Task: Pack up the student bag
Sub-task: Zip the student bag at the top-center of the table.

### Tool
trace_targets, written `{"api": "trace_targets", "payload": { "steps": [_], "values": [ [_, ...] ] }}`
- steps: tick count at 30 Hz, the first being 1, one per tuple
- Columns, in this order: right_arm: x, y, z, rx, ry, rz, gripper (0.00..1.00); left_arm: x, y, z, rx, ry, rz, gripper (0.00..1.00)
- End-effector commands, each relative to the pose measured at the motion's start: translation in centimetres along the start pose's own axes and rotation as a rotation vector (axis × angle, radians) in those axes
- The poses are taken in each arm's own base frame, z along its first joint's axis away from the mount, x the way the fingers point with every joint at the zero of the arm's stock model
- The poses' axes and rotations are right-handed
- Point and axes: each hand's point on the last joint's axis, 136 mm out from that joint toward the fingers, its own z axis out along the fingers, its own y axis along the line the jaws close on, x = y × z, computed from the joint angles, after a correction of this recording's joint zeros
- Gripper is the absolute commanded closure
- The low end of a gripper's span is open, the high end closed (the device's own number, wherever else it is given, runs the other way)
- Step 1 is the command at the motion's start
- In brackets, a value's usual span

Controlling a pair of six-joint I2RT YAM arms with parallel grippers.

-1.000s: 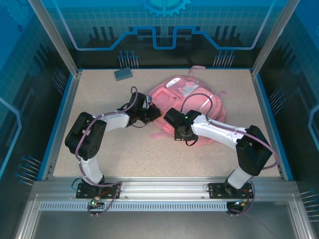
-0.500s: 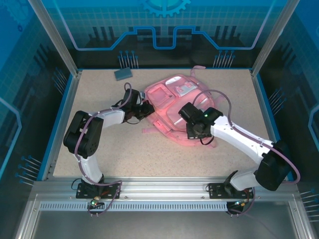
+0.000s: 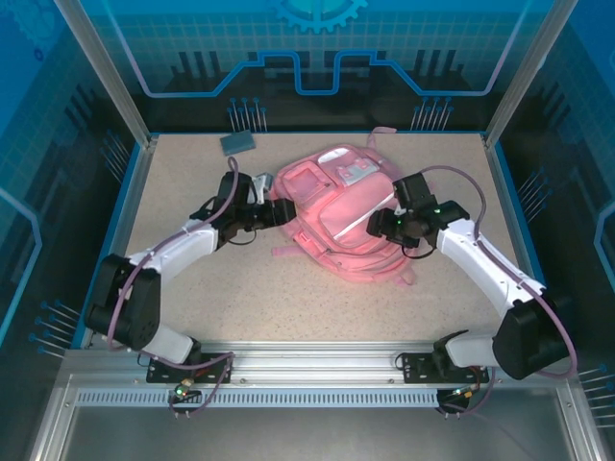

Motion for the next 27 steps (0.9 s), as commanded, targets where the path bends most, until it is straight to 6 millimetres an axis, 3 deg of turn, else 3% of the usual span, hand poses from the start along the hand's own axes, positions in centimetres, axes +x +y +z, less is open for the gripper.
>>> {"api": "trace_targets", "payload": {
  "steps": [1,6,11,13,27],
  "values": [
    [-0.3,0.7,0.8,-0.096,0.033,0.066,0.39,4.7,-0.7,0.1,-0.001,0.103,0.152,0.35],
    [-1.0,1.4,1.3,-0.206,0.051,0.107,0.46,8.5,-2.4,0.9,0.048,0.165,0.262,0.34],
    [-1.3,1.5,1.8,-0.22,0.066,0.147,0.49,10.5,-1.6,2.5,-0.03,0.225,0.319,0.37],
    [-1.1,1.2,2.4,-0.205,0.09,0.171,0.49,11.1,-1.8,3.2,-0.026,0.25,0.337,0.43],
    [-0.9,1.3,3.3,-0.211,0.127,0.194,0.54,10.4,-2.3,7.1,-0.032,0.298,0.448,0.6]
  ]
}}
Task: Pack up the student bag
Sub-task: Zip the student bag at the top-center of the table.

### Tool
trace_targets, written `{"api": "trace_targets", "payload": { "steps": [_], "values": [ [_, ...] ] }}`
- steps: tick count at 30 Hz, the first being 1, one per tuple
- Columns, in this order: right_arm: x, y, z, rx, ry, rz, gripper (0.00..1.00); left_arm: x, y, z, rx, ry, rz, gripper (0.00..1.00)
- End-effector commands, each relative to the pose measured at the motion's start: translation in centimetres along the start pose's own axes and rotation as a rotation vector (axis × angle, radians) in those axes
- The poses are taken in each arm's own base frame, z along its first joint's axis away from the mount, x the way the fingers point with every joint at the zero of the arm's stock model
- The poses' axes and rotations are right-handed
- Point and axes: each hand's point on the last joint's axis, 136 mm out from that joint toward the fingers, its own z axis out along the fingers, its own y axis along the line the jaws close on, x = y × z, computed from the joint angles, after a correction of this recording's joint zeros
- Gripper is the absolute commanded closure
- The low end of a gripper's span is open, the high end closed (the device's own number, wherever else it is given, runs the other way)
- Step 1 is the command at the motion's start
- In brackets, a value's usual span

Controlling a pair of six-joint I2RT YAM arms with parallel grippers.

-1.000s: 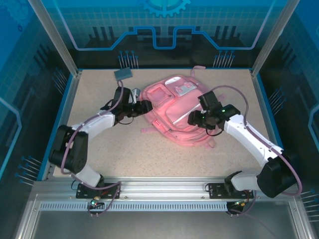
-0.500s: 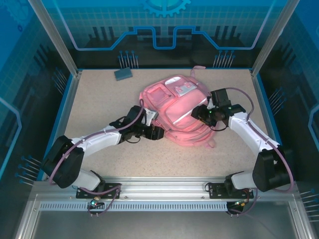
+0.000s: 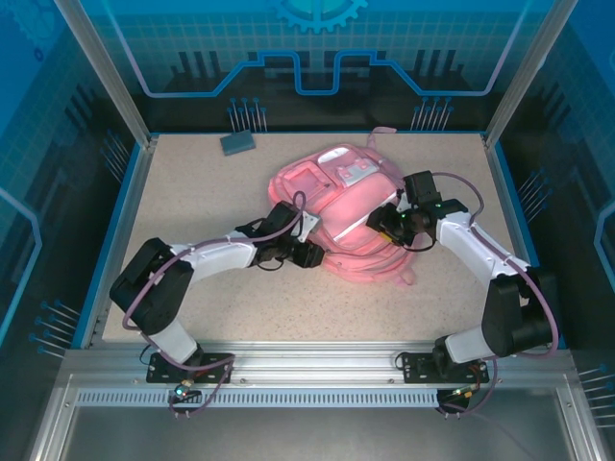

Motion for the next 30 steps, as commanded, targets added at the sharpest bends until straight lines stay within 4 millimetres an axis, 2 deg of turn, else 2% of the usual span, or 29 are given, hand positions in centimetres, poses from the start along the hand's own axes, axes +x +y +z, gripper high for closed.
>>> {"api": "trace_targets", "payload": {
  "steps": [1,10,18,20,25,30],
  "values": [
    [-0.4,0.6,0.0,-0.031,0.005,0.008,0.54,-0.2,-0.5,0.8,0.022,0.026,0.052,0.6],
    [-0.4,0.5,0.1,-0.029,0.011,0.01,0.54,1.4,-2.0,1.0,0.12,0.104,0.098,0.6],
    [-0.3,0.6,0.3,-0.038,0.019,0.012,0.54,0.4,-1.9,1.9,0.12,0.087,0.11,0.75],
    [-0.2,0.8,0.3,-0.048,0.024,0.012,0.54,0.1,-1.7,1.8,0.108,0.07,0.116,0.82],
    [0.2,1.2,0.4,-0.059,0.036,0.002,0.54,-1.2,-2.1,0.1,0.093,-0.004,0.16,0.99],
    [0.8,1.6,0.9,-0.061,0.051,-0.016,0.53,-1.1,-2.3,-1.7,0.081,-0.043,0.184,1.0]
  ]
}}
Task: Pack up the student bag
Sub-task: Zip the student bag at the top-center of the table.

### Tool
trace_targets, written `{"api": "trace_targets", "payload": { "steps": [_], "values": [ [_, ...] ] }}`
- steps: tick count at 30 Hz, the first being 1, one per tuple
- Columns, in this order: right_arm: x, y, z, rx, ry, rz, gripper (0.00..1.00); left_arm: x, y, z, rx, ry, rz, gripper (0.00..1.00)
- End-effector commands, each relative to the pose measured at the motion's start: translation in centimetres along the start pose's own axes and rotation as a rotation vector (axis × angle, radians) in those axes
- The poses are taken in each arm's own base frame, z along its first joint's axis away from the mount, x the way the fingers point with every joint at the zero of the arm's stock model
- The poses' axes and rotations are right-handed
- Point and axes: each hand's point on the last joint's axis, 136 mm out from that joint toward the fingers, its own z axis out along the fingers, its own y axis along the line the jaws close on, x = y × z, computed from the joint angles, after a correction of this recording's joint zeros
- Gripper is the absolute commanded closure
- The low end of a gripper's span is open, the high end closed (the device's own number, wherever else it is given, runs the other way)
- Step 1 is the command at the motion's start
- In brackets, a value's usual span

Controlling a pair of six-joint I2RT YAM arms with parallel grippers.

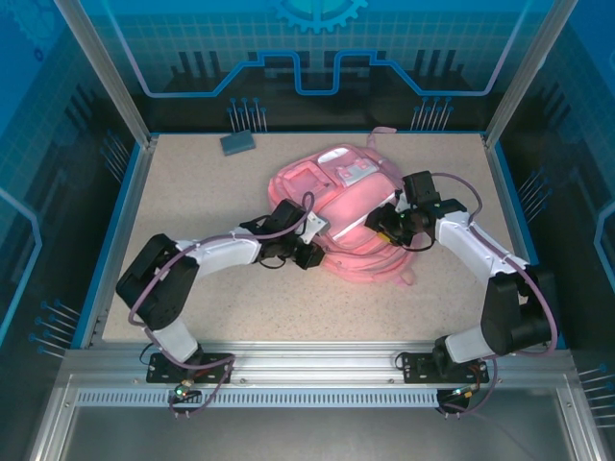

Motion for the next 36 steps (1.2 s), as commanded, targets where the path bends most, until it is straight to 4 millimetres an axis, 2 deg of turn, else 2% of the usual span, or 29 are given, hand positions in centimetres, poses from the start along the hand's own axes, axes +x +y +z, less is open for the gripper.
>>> {"api": "trace_targets", "payload": {
  "steps": [1,8,10,14,17,23,27,30,36],
  "values": [
    [0.7,1.4,0.7,-0.043,0.032,-0.019,0.53,-1.4,-0.8,-1.9,-0.01,-0.083,0.068,1.0],
    [1.4,3.1,2.5,-0.086,0.059,-0.015,0.53,-1.2,-1.2,-3.7,-0.021,-0.126,0.052,1.0],
    [1.4,4.0,3.0,-0.111,0.061,-0.021,0.56,-1.4,-1.4,-4.3,-0.02,-0.14,0.054,1.0],
    [1.2,6.7,3.9,-0.189,0.046,-0.039,0.71,-1.6,-1.4,-5.3,-0.048,-0.145,0.053,1.0],
    [0.6,8.0,4.1,-0.21,0.001,-0.042,0.84,-1.6,-0.4,-6.0,-0.117,-0.126,0.046,1.0],
    [-1.8,5.9,2.6,-0.091,-0.143,0.005,1.0,-0.9,3.5,-7.9,-0.306,-0.061,-0.017,1.0],
    [-2.1,5.2,1.8,-0.045,-0.178,-0.001,1.0,-1.5,4.7,-8.8,-0.319,-0.083,-0.077,1.0],
    [-1.9,5.7,1.9,-0.071,-0.161,-0.013,1.0,-2.1,4.4,-9.0,-0.294,-0.09,-0.08,1.0],
    [-0.9,8.3,3.0,-0.176,-0.111,-0.046,1.0,-2.6,1.2,-8.8,-0.142,-0.102,-0.068,1.0]
  ]
}}
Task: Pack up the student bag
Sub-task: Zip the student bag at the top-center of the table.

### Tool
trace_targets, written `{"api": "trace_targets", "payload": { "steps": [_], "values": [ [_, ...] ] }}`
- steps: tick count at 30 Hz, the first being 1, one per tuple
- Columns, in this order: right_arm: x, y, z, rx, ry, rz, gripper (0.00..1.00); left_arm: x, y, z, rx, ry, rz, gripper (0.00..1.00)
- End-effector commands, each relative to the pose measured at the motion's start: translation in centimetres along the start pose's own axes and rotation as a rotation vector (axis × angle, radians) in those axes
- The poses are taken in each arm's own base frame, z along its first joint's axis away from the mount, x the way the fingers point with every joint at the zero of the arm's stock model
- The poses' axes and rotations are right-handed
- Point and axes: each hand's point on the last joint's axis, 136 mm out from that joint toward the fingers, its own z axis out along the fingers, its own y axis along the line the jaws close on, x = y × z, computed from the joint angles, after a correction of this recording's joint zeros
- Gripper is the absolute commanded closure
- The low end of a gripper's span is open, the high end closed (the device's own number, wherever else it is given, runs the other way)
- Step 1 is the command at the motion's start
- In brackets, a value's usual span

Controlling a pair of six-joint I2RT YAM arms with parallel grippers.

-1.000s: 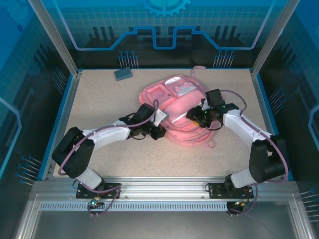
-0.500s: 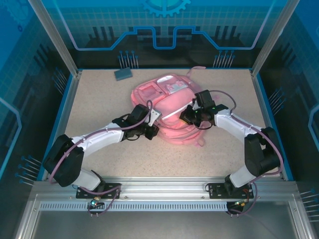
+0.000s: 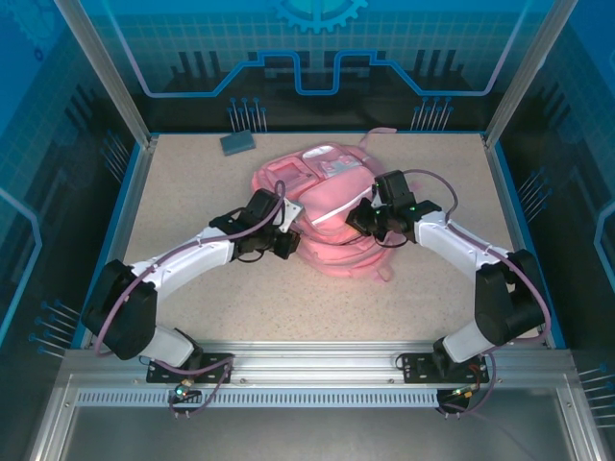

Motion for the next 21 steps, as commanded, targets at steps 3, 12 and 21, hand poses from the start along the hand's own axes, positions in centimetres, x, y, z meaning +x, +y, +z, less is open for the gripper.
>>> {"api": "trace_targets", "payload": {
  "steps": [3,12,21],
  "values": [
    [-1.3,3.3,0.8,-0.108,-0.046,-0.036,1.0,-1.2,-4.0,-2.5,0.146,-0.044,0.012,1.0],
    [-1.0,6.0,1.2,-0.221,-0.054,-0.045,1.0,-0.3,-7.1,-1.6,0.195,0.002,0.029,1.0],
    [0.7,8.2,1.0,-0.322,0.019,-0.079,1.0,-2.3,-9.2,-0.9,0.296,-0.046,-0.029,1.0]
  ]
}}
